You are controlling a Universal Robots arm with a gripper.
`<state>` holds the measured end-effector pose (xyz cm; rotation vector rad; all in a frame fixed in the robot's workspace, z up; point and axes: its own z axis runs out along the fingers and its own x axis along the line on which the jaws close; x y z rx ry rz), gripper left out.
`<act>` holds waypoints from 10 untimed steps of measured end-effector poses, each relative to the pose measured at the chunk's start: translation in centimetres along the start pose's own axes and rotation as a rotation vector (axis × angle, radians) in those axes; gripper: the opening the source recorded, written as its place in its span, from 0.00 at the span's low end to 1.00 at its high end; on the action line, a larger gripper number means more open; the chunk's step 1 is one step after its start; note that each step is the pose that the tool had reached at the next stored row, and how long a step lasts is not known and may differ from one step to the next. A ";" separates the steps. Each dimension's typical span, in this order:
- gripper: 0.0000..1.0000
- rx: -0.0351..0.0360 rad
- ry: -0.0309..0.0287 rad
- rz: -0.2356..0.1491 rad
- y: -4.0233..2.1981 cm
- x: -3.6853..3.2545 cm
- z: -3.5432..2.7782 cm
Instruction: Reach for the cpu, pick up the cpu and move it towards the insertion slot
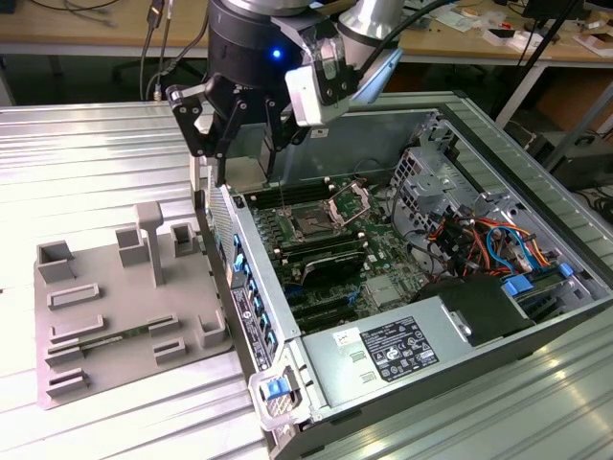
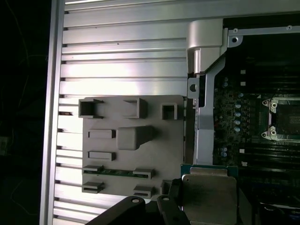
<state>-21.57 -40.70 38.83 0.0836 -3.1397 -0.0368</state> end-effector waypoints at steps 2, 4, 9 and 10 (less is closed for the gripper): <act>0.55 -0.0001 0.0000 0.000 0.00 -0.04 0.01; 0.55 -0.0001 0.0000 0.000 0.00 -0.07 0.03; 0.55 0.0000 0.0000 0.000 -0.01 -0.22 0.08; 0.55 0.0000 0.0000 0.000 -0.01 -0.25 0.09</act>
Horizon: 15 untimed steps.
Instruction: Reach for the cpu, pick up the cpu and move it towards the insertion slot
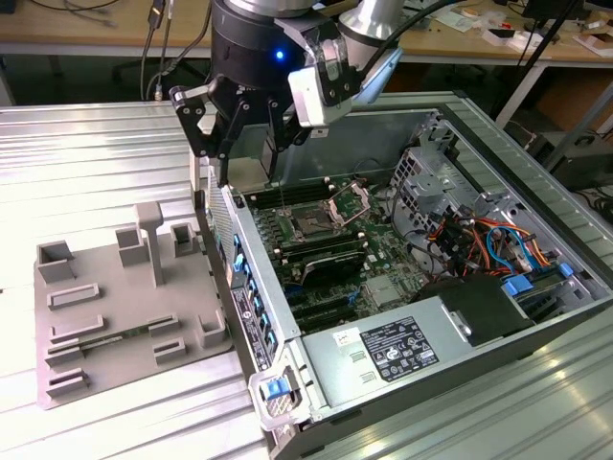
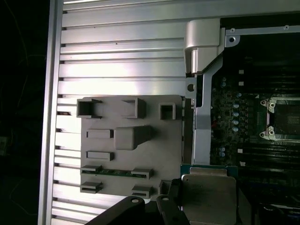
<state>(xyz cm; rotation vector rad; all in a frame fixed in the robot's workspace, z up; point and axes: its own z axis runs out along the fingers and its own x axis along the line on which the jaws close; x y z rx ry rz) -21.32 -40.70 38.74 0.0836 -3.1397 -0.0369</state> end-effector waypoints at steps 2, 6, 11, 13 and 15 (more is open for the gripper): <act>0.55 0.0000 0.0000 0.000 0.00 -0.03 0.02; 0.55 0.0000 0.0000 0.000 -0.01 -0.10 0.05; 0.55 0.0000 -0.0001 0.000 -0.01 -0.19 0.09; 0.55 0.0000 0.0000 0.000 -0.01 -0.22 0.10; 0.55 0.0000 0.0000 0.000 -0.02 -0.27 0.12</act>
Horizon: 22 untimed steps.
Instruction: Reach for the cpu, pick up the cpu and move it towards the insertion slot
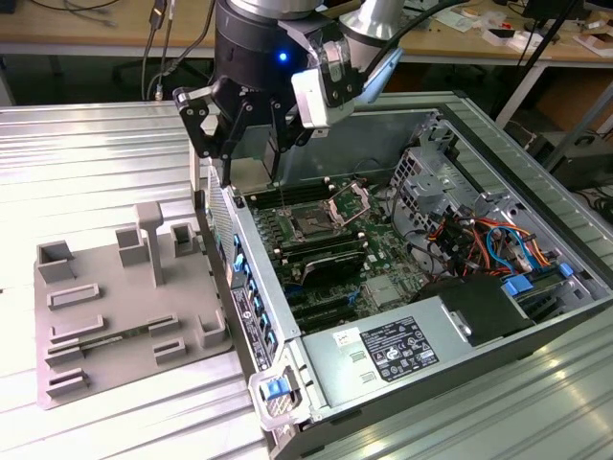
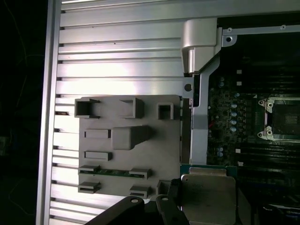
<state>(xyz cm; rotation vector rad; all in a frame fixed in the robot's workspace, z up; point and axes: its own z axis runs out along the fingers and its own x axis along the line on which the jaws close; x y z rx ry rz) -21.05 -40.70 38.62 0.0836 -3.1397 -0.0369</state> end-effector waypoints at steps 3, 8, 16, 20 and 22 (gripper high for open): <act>0.55 0.0000 -0.0001 0.000 0.00 -0.05 0.03; 0.55 0.0000 0.0000 0.000 -0.01 -0.12 0.06; 0.55 0.0000 0.0000 0.000 -0.02 -0.30 0.14; 0.55 0.0001 0.0000 0.000 -0.02 -0.39 0.19; 0.55 0.0000 -0.0001 0.000 -0.03 -0.42 0.22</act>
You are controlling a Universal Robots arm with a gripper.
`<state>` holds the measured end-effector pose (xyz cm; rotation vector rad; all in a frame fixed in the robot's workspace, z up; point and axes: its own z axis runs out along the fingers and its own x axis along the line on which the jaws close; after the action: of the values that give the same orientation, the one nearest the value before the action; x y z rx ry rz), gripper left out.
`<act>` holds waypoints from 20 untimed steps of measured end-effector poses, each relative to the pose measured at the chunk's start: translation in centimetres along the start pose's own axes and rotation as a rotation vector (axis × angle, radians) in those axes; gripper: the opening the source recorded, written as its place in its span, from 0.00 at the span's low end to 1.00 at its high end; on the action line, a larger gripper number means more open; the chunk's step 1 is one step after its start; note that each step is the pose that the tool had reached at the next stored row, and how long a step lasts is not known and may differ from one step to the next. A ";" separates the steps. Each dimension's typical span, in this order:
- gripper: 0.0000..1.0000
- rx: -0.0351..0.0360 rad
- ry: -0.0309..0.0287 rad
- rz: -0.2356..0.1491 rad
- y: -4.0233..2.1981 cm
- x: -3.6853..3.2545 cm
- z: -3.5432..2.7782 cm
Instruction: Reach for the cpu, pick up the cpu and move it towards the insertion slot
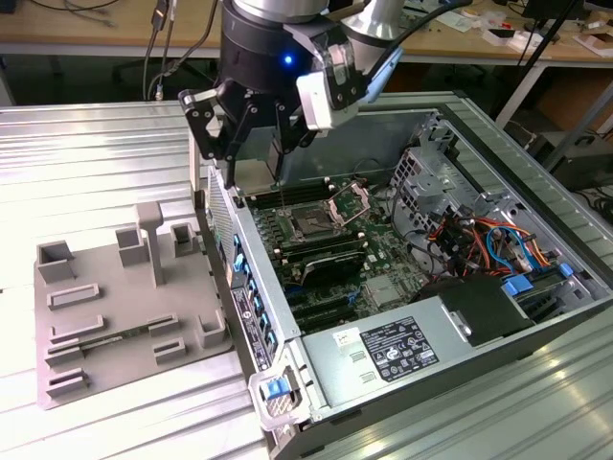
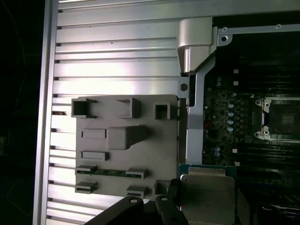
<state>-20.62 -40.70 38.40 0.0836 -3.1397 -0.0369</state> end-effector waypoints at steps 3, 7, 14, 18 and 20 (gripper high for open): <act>0.55 0.0000 -0.0001 0.000 -0.01 -0.12 0.07; 0.55 0.0001 0.0000 0.000 -0.02 -0.27 0.17; 0.55 0.0000 0.0000 0.000 -0.03 -0.52 0.23; 0.55 0.0000 0.0000 0.000 -0.05 -0.75 0.25; 0.55 0.0000 0.0000 0.000 -0.05 -0.82 0.26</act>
<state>-19.80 -40.70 38.14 0.0836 -3.1397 -0.0369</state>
